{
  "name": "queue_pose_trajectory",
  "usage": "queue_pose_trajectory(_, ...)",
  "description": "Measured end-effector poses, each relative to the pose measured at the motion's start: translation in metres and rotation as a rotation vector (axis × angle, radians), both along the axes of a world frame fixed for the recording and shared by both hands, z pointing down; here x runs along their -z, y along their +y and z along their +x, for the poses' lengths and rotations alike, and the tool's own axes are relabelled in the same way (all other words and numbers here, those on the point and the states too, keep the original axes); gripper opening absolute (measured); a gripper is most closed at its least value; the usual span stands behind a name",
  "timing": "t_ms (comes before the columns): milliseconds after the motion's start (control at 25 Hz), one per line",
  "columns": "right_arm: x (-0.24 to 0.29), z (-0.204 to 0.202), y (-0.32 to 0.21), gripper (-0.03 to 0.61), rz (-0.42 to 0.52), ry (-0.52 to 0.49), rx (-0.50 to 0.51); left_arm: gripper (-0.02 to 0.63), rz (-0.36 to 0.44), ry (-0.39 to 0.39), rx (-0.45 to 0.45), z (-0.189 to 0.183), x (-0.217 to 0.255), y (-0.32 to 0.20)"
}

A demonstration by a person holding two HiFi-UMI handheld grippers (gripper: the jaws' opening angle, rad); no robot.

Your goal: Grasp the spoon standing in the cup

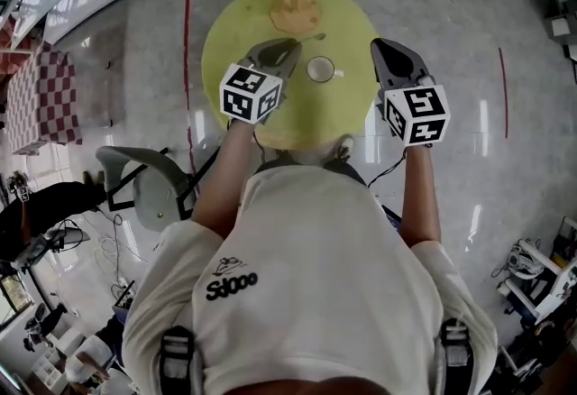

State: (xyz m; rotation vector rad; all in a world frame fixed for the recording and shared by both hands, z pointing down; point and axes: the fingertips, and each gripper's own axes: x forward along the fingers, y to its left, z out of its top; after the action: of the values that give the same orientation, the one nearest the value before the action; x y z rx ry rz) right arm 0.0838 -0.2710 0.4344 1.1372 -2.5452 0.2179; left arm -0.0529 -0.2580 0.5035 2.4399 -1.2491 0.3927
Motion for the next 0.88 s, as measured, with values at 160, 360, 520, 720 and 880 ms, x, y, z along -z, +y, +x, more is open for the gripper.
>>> queue_pose_trajectory(160,0.033,-0.006,-0.007,0.017,0.074,-0.003,-0.005,0.060,0.110,0.011,-0.007,-0.014,0.048,-0.010)
queue_pose_trajectory(360,0.066,-0.010,-0.010,0.017,0.156,-0.002,0.003,0.060,0.217,-0.012,0.024,-0.029,0.099,-0.021)
queue_pose_trajectory(520,0.085,-0.011,-0.008,0.015,0.202,0.007,0.010,0.060,0.290,-0.023,0.040,-0.031,0.134,-0.022)
queue_pose_trajectory(720,0.107,-0.013,-0.004,0.015,0.241,-0.010,0.019,0.060,0.369,-0.033,0.046,-0.029,0.169,-0.014)
queue_pose_trajectory(880,0.115,-0.014,-0.004,0.015,0.256,-0.004,0.023,0.060,0.401,-0.047,0.043,-0.026,0.181,-0.010)
